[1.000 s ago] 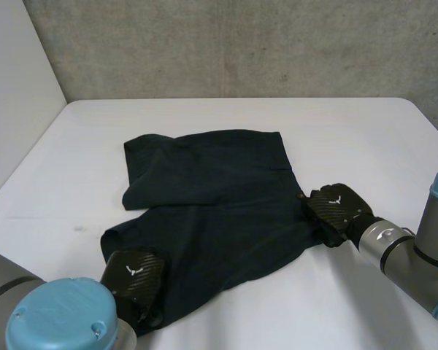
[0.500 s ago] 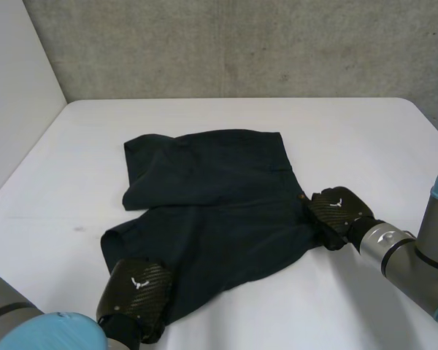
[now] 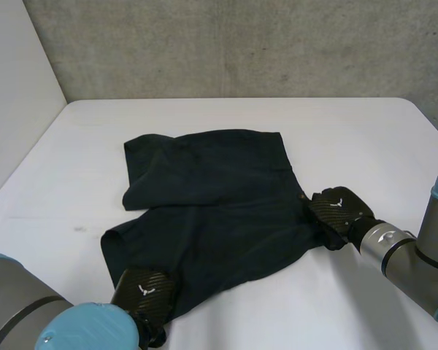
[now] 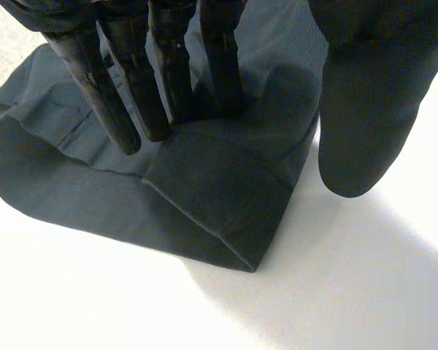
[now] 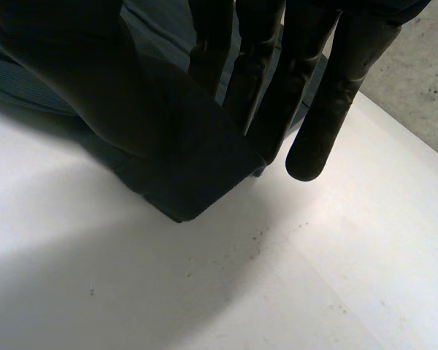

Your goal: Fold the shorts.

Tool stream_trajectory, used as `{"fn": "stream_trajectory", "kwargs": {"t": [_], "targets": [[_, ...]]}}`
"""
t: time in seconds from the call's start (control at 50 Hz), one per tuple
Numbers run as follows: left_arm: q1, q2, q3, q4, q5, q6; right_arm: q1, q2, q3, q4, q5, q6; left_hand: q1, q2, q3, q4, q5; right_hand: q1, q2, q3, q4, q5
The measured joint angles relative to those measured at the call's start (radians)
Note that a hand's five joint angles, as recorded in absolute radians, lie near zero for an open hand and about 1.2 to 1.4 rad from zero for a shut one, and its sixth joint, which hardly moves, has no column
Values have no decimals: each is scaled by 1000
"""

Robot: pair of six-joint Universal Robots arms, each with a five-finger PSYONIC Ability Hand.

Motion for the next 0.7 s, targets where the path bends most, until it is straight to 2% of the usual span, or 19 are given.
{"fn": "stream_trajectory", "kwargs": {"t": [0.08, 0.12, 0.16, 0.18, 0.2, 0.26, 0.3, 0.4, 0.44, 0.56, 0.7], "targets": [[18, -31, 5, 19, 0, 1, 0, 0, 0, 0, 0, 0, 143, 160, 154, 163, 158, 0, 0, 0, 0, 0], [35, -44, 7, 33, 0, 1, 0, 0, 0, 0, 1, -1, 245, 364, 351, 365, 294, 0, 0, 0, 0, 0], [43, -46, 8, 39, 0, 2, 0, 0, 0, 1, 2, -1, 286, 462, 489, 508, 320, 0, 0, 0, 0, 0], [43, -46, 8, 39, 0, 2, 0, 0, 0, 1, 2, -1, 286, 462, 489, 508, 320, 0, 0, 0, 0, 0], [56, -45, 7, 49, 0, 5, 0, -1, 0, 2, 3, -3, 290, 533, 610, 638, 318, 0, 0, 0, 0, 0], [66, -12, 8, 57, 1, 19, 2, -6, -1, 11, 4, -7, 353, 577, 635, 654, 331, 0, 0, 0, 0, 0], [71, 37, 10, 58, 4, 43, 4, -22, -6, 33, 3, -10, 576, 637, 640, 656, 588, 0, 0, 0, 0, 0], [81, 147, 12, 38, 13, 115, 4, -88, -24, 118, -1, -22, 583, 649, 640, 668, 630, 0, 0, 0, 0, 0], [88, 212, 13, 9, 19, 164, 3, -143, -42, 202, -5, -44, 583, 649, 640, 669, 630, 0, 0, 0, 0, 0], [105, 338, 25, -128, 46, 246, 1, -253, -73, 403, -3, -144, 583, 649, 640, 671, 630, 0, 0, 0, 0, 0], [121, 418, 45, -383, 98, 263, -3, -382, -56, 702, 22, -369, 583, 656, 640, 671, 630, 0, 0, 0, 0, 0]]}}
